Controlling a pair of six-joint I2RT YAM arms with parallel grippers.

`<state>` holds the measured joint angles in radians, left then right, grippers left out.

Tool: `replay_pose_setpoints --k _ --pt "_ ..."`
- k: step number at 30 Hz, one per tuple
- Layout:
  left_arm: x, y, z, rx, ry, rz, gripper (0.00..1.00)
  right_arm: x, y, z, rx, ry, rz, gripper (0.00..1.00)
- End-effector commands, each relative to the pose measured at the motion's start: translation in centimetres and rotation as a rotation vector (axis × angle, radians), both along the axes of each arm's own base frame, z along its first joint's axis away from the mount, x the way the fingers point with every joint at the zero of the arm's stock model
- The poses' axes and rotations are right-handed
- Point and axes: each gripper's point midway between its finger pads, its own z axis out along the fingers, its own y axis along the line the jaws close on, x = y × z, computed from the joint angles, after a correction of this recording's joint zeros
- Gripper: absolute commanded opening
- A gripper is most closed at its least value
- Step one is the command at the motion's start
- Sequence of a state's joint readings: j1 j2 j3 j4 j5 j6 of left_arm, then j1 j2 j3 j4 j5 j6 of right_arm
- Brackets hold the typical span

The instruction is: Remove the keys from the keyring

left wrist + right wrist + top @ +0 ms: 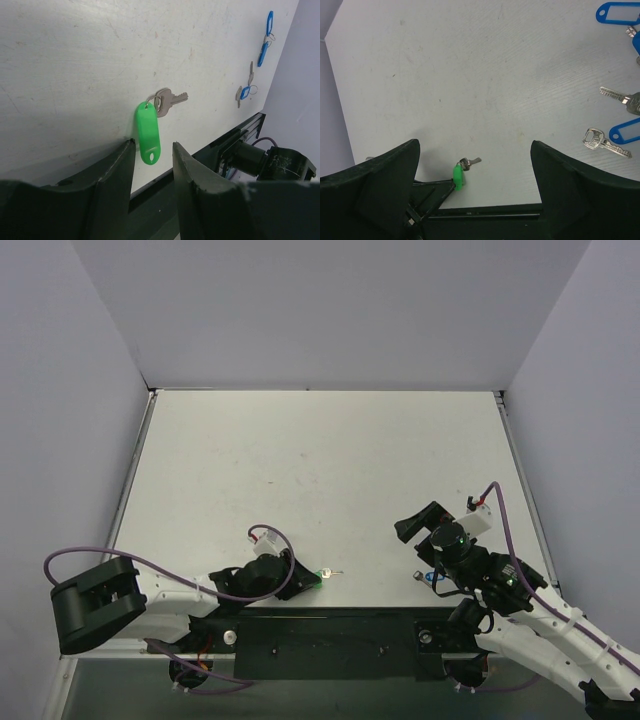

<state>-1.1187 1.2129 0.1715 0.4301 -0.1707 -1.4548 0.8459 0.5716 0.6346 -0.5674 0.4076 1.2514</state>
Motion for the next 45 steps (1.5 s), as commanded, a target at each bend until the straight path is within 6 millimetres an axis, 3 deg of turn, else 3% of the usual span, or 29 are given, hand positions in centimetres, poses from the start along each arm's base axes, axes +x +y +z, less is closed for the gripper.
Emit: replay_pose_setpoints --k 1,11,16,24,32,38,45 --pt "-0.3 0.3 -0.8 0.022 0.004 -0.009 0.43 0.2 -0.4 -0.1 -0.01 -0.016 -0.026 0.87" --pt "-0.2 -0.1 -0.8 0.026 -0.009 -0.024 0.21 0.3 -0.3 -0.4 -0.016 -0.009 -0.024 0.87" --pt "-0.1 -0.3 -0.5 0.029 -0.018 -0.031 0.0 0.2 -0.2 -0.6 -0.017 -0.004 -0.016 0.87" --pt "-0.4 -0.7 0.9 0.014 -0.035 -0.067 0.0 0.1 1.3 0.0 -0.015 -0.022 0.086 0.87" --pt "-1.5 -1.8 5.6 -0.101 -0.032 -0.127 0.0 -0.3 5.1 2.8 0.077 -0.087 0.277 0.87" --pt "-2.0 -1.8 10.8 -0.193 -0.071 -0.152 0.0 -0.5 8.2 5.5 0.169 -0.155 0.412 0.87" --pt "-2.7 -0.8 15.4 -0.266 -0.081 -0.15 0.0 -1.6 11.4 10.1 0.301 -0.293 0.564 0.86"
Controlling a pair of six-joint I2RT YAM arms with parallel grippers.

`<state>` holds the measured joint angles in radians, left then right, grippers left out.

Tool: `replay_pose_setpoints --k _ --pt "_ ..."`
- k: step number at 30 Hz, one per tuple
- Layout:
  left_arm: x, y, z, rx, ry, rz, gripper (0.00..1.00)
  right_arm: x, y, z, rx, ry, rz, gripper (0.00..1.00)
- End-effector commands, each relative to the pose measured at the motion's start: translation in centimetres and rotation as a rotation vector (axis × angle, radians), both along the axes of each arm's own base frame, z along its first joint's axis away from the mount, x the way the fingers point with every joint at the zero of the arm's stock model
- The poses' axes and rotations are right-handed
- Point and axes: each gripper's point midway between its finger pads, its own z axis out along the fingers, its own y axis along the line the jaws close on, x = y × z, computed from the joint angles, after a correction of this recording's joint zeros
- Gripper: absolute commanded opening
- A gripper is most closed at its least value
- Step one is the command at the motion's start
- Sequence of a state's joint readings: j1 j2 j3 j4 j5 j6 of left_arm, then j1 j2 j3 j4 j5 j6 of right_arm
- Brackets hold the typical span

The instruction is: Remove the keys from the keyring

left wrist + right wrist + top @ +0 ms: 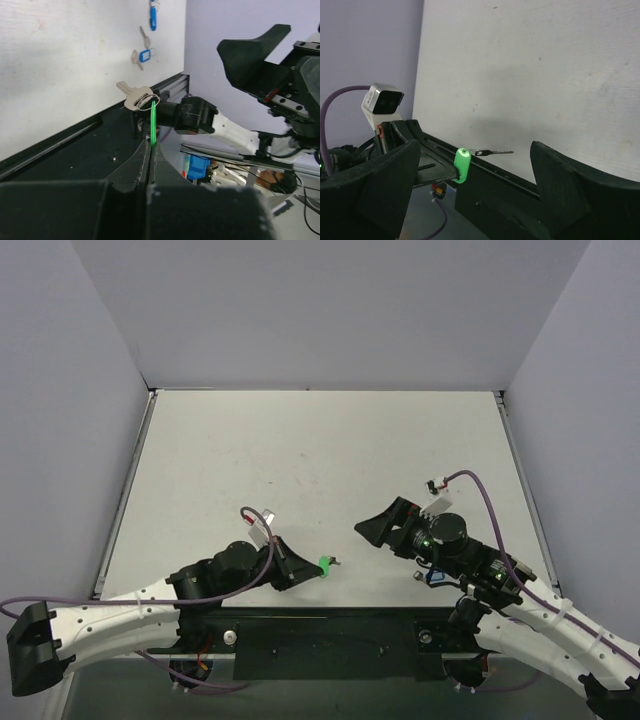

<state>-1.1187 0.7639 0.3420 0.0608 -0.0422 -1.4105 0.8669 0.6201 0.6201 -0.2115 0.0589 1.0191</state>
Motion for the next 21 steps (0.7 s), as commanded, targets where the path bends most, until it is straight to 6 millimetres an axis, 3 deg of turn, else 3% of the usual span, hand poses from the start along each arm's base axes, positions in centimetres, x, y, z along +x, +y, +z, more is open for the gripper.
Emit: replay_pose_setpoints --k 1,2,10,16,21 --pt "-0.9 0.5 3.9 -0.066 0.005 -0.018 0.0 -0.7 3.5 7.5 0.211 -0.179 0.155 0.85" --pt "-0.9 0.6 4.3 -0.079 0.009 -0.013 0.0 -1.0 3.8 8.0 0.231 -0.191 0.175 0.84" --pt "-1.5 1.0 11.3 -0.277 -0.004 -0.019 0.0 -3.5 5.2 18.1 0.461 -0.429 0.341 0.77" --pt "-2.7 0.7 16.4 -0.368 -0.043 -0.095 0.0 -4.9 5.9 21.3 0.488 -0.51 0.448 0.75" --pt "-3.5 0.7 20.0 -0.417 -0.069 -0.144 0.0 -5.9 6.8 22.8 0.489 -0.546 0.533 0.75"
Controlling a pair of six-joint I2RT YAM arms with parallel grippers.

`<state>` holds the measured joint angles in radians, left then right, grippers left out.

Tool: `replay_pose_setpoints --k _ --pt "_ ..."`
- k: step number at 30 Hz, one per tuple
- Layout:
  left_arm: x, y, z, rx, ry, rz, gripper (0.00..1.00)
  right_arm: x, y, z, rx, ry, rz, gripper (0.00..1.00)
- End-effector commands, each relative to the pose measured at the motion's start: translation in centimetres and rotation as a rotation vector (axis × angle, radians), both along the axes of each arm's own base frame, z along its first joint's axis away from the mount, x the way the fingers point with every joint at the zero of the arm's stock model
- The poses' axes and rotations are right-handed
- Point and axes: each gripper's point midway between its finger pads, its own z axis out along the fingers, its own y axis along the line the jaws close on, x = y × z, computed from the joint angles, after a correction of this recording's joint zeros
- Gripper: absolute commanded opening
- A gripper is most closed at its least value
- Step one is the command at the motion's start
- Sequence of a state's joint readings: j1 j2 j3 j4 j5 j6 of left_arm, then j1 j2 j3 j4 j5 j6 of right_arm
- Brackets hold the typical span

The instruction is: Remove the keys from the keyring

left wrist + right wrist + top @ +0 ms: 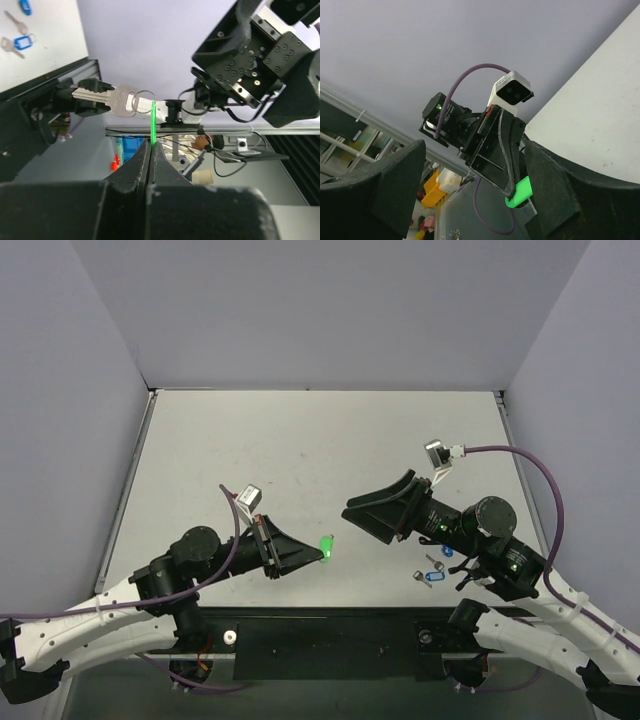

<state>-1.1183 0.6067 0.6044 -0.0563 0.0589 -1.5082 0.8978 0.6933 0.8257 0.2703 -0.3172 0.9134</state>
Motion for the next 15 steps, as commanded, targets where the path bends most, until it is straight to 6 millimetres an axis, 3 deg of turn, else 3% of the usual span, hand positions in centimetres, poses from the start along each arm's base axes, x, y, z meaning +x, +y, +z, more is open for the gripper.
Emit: replay_pose_setpoints --k 1,10,15 --pt "-1.3 0.1 5.8 -0.105 -0.056 -0.064 0.0 -1.9 0.5 4.5 0.078 -0.144 0.102 0.75" --pt "-2.2 0.5 11.3 -0.208 -0.118 -0.1 0.0 -2.7 1.2 7.0 0.187 -0.188 0.175 0.75" --pt "-2.0 0.7 12.1 -0.226 -0.122 -0.086 0.0 -3.3 1.1 8.1 0.266 -0.2 0.212 0.73"
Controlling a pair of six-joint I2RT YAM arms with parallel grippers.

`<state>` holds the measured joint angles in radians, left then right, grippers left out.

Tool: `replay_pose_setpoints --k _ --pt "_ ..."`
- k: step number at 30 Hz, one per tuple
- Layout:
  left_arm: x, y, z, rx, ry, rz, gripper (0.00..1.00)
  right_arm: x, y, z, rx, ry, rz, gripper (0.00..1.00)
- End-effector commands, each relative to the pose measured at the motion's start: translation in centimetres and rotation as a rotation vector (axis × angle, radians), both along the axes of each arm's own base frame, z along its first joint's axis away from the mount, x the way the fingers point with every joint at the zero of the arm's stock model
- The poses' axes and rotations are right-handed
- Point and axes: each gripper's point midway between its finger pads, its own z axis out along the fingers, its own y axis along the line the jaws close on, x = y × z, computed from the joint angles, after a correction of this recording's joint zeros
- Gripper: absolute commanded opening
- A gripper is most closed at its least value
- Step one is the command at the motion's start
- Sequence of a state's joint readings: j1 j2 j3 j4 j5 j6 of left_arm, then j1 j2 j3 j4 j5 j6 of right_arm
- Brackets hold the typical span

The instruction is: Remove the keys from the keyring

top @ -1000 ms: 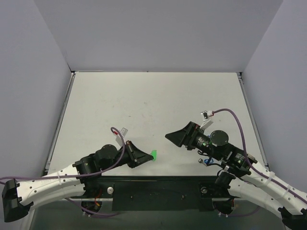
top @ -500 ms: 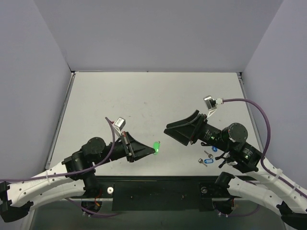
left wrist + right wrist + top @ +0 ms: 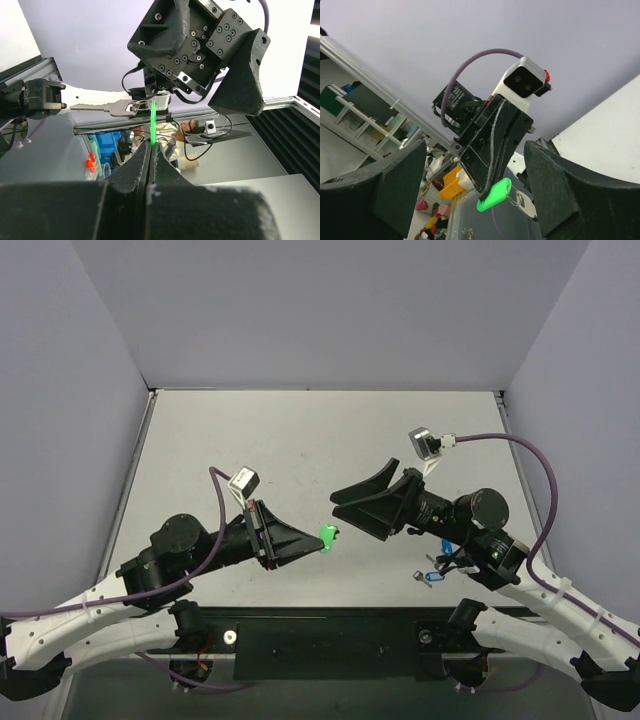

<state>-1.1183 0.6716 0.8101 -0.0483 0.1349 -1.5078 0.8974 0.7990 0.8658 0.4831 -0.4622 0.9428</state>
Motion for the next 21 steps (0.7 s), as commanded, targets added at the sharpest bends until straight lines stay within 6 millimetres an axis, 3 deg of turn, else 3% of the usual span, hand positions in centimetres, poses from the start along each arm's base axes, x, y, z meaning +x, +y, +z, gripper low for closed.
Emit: replay_pose_setpoints --k 1,12,21 --pt "-0.5 0.8 4.1 -0.103 -0.053 -0.008 0.0 -2.1 -1.1 4.4 0.171 -0.101 0.073 0.72" --pt "-0.5 0.9 7.7 -0.164 -0.086 -0.004 0.0 -1.9 -1.1 3.9 0.169 -0.094 0.061 0.65" --pt "-0.2 1.0 8.6 -0.18 -0.091 0.011 0.0 -1.5 -1.0 2.9 0.147 -0.085 0.044 0.62"
